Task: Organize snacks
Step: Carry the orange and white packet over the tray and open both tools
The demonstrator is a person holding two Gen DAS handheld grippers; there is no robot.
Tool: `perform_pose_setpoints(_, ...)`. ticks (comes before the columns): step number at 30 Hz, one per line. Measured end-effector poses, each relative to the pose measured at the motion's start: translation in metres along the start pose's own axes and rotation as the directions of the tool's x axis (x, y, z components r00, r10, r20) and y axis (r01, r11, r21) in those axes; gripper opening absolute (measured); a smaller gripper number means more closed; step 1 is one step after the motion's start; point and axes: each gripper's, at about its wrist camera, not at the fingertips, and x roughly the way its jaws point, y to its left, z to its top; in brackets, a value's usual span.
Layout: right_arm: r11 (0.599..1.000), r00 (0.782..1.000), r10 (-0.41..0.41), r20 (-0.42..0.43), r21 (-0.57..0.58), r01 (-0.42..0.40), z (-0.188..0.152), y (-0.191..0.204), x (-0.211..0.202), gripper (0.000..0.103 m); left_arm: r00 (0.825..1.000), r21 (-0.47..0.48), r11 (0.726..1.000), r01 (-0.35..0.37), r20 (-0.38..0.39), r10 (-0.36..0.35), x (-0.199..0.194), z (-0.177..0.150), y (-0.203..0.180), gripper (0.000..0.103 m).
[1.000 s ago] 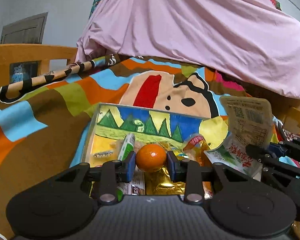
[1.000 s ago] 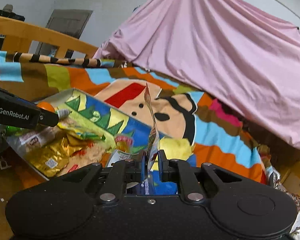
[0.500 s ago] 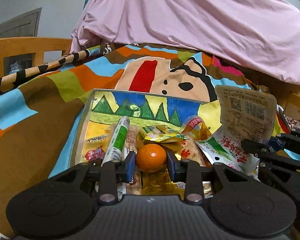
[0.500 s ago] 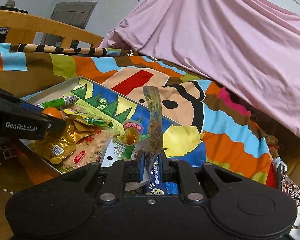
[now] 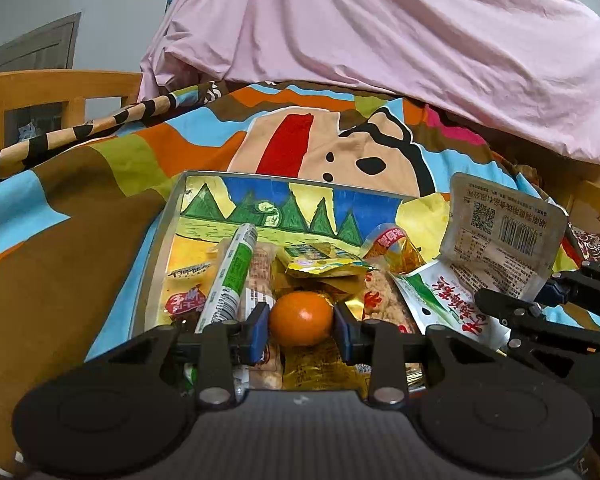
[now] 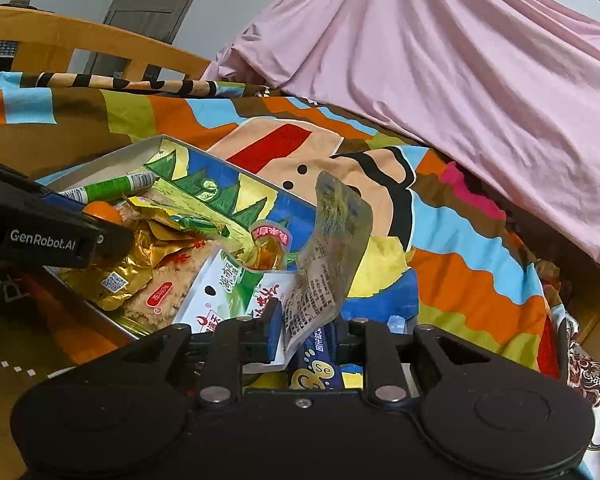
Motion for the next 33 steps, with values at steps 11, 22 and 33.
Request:
perform_pose_setpoints(11, 1.000, 0.999, -0.011, -0.042, 0.015, 0.012, -0.0059, -0.0038, 0.0056, 0.059, 1.000, 0.007, 1.000, 0.003, 0.005, -0.003, -0.0001, -0.0014, -0.0007, 0.041)
perform_pose_setpoints(22, 1.000, 0.999, -0.020, -0.048, 0.008, 0.020, -0.0081, -0.0022, 0.0070, 0.069, 1.000, 0.017, 1.000, 0.011, 0.011, -0.011, -0.0003, -0.0032, -0.0014, 0.044)
perform_pose_setpoints(33, 0.999, 0.998, -0.033, -0.045, 0.005, 0.033, -0.0080, -0.0027, 0.0067, 0.080, 1.000, 0.018, 1.000, 0.017, 0.018, -0.017, -0.0013, -0.0030, -0.0029, 0.054)
